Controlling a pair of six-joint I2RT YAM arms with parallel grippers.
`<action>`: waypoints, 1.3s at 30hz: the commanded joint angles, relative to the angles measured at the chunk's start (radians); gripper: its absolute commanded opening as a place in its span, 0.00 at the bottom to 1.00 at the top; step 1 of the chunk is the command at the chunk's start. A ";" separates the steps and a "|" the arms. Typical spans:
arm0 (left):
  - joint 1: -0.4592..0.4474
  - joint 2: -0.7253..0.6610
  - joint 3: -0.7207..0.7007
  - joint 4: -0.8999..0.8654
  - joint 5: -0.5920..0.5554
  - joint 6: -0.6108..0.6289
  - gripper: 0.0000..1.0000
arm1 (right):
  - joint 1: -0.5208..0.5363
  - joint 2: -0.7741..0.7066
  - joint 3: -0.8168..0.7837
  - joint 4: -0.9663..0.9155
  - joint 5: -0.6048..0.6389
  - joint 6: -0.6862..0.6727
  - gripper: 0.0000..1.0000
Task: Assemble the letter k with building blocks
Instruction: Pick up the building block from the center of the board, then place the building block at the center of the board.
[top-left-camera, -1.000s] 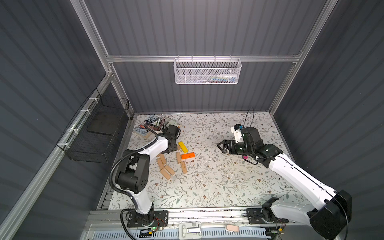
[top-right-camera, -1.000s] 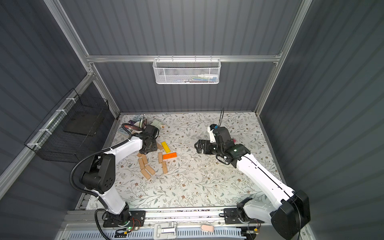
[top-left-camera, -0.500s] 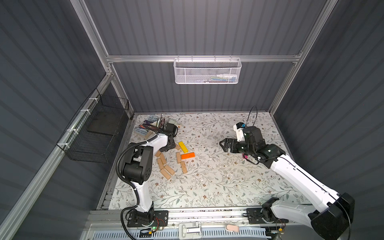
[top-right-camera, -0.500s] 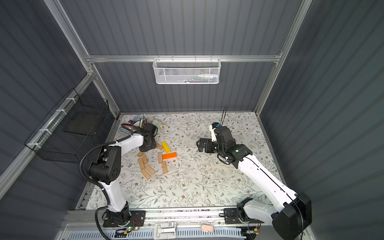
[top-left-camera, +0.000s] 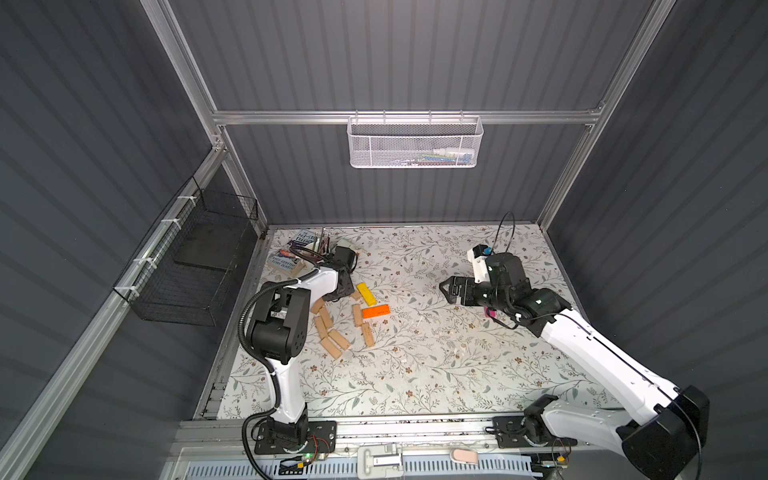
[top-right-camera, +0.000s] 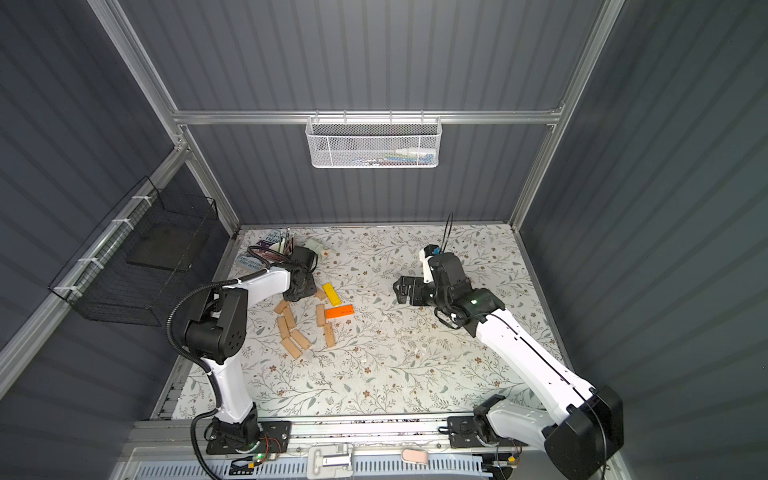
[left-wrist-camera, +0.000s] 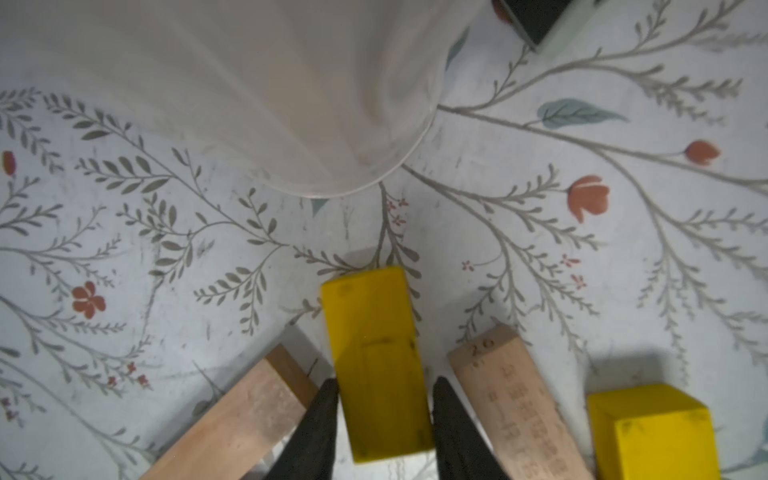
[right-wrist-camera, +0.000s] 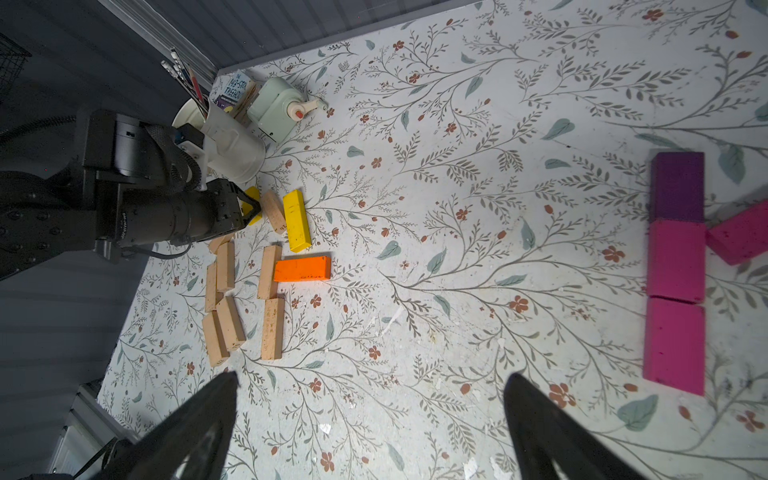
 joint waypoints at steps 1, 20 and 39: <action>0.008 0.017 0.001 -0.002 0.020 0.008 0.31 | 0.004 -0.008 0.013 -0.027 0.021 0.001 0.99; -0.033 -0.214 -0.052 -0.038 0.133 0.015 0.27 | 0.002 0.002 0.011 0.008 0.040 0.045 0.99; -0.685 0.075 0.307 -0.002 0.036 0.020 0.28 | -0.370 -0.275 -0.185 -0.020 0.045 0.211 0.99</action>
